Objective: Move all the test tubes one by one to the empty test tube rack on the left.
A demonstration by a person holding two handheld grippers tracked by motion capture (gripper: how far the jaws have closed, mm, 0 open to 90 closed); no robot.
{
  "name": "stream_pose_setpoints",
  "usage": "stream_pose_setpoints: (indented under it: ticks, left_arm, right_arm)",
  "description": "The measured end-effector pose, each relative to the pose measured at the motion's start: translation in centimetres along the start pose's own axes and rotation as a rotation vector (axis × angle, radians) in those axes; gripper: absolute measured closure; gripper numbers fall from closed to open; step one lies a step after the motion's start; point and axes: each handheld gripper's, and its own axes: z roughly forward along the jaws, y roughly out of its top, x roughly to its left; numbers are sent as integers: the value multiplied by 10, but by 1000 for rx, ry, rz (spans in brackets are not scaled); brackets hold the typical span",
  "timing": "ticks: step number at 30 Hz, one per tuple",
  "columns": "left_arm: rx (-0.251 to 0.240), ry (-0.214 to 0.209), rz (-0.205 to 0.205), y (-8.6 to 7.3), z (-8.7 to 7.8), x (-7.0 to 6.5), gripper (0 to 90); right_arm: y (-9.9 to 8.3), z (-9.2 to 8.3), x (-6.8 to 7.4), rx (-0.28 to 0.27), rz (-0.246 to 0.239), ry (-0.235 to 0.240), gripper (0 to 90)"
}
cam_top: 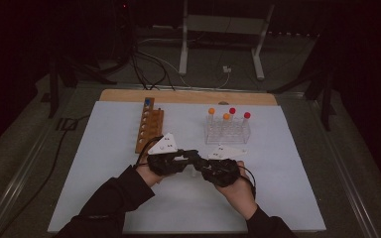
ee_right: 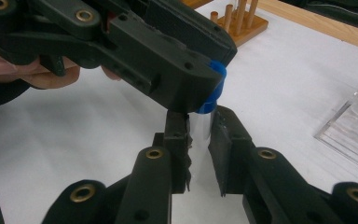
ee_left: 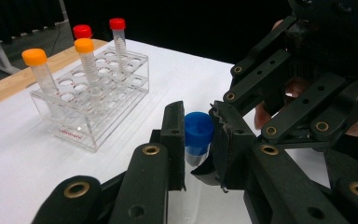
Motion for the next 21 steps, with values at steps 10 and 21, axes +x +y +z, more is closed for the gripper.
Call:
stream_pose_setpoints:
  ticks: [10,21]
  left_arm:
    - [-27,39,14,8,-9,8,772]
    - [-71,117,-5,23,-36,33,772]
  right_arm:
    - [3,-9,-5,-62,18,6,552]
    - [4,-18,-10,-114,30,-8,262]
